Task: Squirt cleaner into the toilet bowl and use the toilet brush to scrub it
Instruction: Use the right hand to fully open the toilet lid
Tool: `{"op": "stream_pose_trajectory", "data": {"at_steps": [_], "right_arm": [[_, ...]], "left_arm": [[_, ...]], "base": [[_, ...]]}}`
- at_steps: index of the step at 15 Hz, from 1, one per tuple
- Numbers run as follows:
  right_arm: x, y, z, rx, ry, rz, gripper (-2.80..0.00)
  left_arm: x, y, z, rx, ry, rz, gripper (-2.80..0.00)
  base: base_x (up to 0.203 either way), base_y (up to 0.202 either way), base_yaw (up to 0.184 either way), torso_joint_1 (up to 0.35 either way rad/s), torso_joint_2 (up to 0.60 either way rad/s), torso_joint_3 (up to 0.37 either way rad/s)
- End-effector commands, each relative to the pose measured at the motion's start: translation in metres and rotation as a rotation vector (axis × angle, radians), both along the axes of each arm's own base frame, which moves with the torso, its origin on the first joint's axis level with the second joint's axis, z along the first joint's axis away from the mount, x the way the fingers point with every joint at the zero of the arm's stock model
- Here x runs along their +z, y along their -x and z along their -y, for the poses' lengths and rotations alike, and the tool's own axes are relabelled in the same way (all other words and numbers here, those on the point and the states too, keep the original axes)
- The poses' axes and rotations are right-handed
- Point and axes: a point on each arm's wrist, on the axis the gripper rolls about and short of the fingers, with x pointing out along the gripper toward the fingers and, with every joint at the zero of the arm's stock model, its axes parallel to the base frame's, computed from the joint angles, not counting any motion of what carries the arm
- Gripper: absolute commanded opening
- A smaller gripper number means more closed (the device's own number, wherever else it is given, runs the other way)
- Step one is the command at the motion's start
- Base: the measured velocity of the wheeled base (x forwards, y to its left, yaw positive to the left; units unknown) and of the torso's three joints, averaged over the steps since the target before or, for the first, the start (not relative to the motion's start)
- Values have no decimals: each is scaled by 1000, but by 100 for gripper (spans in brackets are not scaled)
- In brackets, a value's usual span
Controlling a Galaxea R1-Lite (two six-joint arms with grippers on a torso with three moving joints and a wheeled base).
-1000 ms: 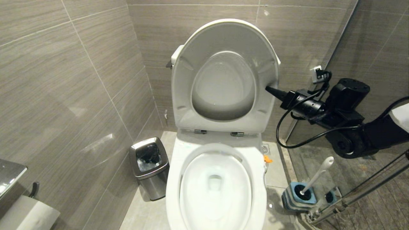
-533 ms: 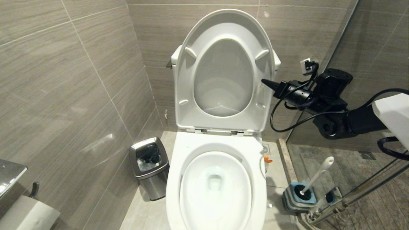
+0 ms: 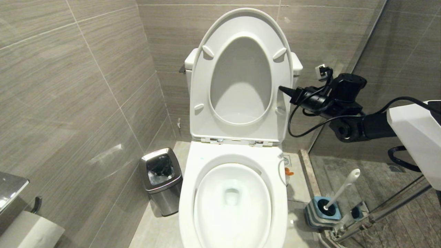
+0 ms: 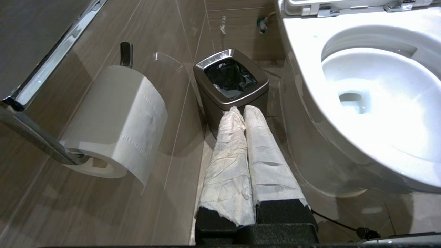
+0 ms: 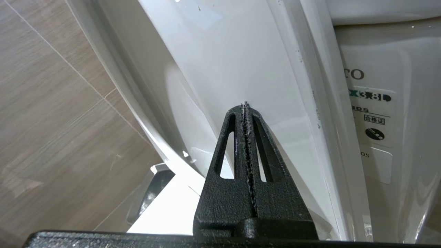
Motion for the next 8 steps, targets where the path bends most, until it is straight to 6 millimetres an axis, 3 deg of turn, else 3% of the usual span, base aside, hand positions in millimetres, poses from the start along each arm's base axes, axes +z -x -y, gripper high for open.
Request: {"op": "stream_pose_trajectory", "data": {"at_steps": [1,4,8], "right_arm": [[2,-6,0,-5,-2,8,-280],[6,-5,0,-7,-2,-3,-280],[27,9,1,-8,-5,20,-280]], "left_arm": [[0,0,0,8,16,0,-280],[0,0,0,9,23,0,-280],[0,0,0,10,24,0,-280]], "base": [[0,0,0,0,0,0],[0,0,0,0,0,0],[0,0,0,0,0,0]]}}
